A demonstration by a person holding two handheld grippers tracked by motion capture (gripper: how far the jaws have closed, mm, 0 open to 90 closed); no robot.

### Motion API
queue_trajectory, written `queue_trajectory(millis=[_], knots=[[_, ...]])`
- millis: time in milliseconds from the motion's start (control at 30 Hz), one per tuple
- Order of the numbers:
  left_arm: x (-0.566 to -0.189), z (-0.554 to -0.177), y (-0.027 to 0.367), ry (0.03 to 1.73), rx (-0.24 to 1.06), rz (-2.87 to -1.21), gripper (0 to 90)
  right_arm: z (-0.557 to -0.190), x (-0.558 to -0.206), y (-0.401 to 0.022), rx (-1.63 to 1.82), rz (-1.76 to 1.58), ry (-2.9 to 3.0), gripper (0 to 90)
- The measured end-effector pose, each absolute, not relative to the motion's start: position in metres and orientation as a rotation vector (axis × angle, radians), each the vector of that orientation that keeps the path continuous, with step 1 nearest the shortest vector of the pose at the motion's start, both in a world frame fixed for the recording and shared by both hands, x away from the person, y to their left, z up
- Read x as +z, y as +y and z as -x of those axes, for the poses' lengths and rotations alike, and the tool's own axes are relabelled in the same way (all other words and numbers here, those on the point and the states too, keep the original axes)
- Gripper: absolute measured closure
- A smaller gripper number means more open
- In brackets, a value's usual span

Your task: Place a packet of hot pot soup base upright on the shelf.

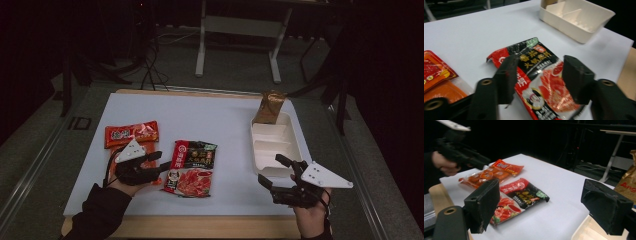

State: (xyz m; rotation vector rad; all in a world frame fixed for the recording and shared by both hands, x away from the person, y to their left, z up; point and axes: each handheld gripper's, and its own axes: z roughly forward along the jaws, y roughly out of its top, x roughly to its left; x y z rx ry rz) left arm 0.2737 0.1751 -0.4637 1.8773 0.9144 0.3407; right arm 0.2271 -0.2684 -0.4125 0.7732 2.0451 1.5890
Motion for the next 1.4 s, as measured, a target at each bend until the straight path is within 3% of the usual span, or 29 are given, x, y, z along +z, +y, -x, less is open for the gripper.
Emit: queue_trajectory(millis=[467, 967, 1400], knots=[[-0.508, -0.313, 0.157, 1.136, 0.391, -2.082, 89.4, -0.226, -0.426, -0.269, 1.600, -0.717, 2.057, 15.6], [-0.528, -0.324, 0.140, 1.199, 0.294, -2.226, 89.8, -0.232, -0.431, -0.273, 1.623, -0.746, 2.076, 15.7], [-0.528, -0.315, 0.110, 1.066, 0.191, -2.293, 89.9, -0.234, -0.433, -0.276, 1.608, -0.747, 2.085, 15.9]])
